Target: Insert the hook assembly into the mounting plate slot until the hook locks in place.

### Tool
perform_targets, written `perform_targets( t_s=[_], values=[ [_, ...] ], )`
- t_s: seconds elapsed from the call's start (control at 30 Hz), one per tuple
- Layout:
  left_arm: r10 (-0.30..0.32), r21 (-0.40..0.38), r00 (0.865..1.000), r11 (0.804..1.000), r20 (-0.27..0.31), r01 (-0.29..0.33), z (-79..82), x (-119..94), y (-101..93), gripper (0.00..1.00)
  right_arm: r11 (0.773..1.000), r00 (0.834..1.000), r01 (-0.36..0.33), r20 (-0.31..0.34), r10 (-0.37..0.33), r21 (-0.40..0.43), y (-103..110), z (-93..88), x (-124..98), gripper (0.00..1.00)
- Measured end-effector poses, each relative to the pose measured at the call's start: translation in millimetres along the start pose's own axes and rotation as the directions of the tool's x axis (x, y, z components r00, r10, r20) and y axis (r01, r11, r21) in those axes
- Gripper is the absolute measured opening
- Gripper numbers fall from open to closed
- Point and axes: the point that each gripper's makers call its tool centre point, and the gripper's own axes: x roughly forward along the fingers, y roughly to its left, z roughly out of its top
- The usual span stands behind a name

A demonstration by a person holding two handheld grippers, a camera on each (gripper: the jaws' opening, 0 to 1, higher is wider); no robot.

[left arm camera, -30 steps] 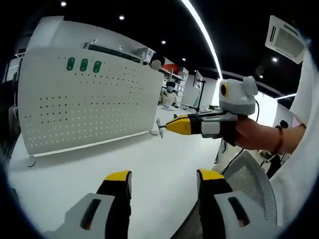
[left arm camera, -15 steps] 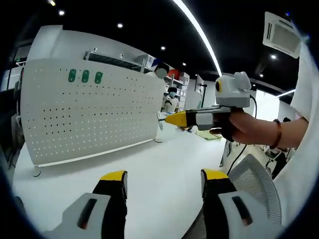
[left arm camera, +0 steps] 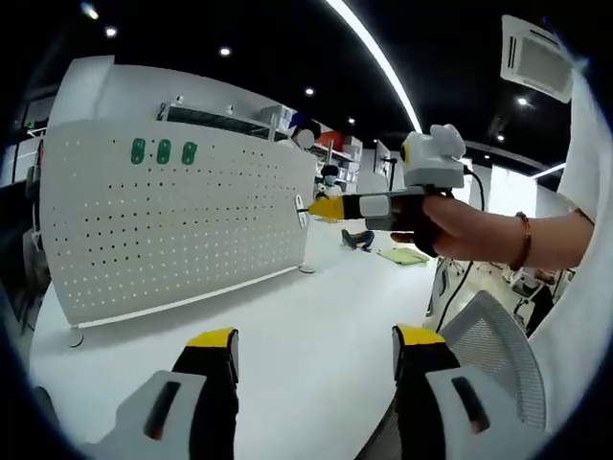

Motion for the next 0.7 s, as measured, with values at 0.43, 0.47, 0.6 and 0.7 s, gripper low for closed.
perform_targets(
  t_s=[0.43,0.47,0.6,0.7],
  values=[
    [0.024,0.007,1.000,1.000,0.019,-0.025,2.8,-1.7,7.2,0.72,0.999,0.999,-0.028,0.031,0.027,0.028,3.4,16.8,20.8,0.01],
    [0.029,0.001,0.999,1.000,0.025,-0.029,4.0,-2.1,8.4,0.72,0.999,0.999,-0.034,0.034,0.033,0.029,4.0,18.4,22.6,0.01],
    [0.036,0.014,0.999,0.999,0.016,-0.037,4.5,-3.4,10.6,0.73,0.999,0.998,-0.033,0.045,0.032,0.027,2.7,24.6,27.3,0.01],
    [0.034,0.012,0.999,0.999,0.018,-0.034,5.8,-4.7,11.3,0.73,0.999,0.998,-0.033,0.057,0.031,0.037,0.7,30.8,31.2,0.01]
  ],
)
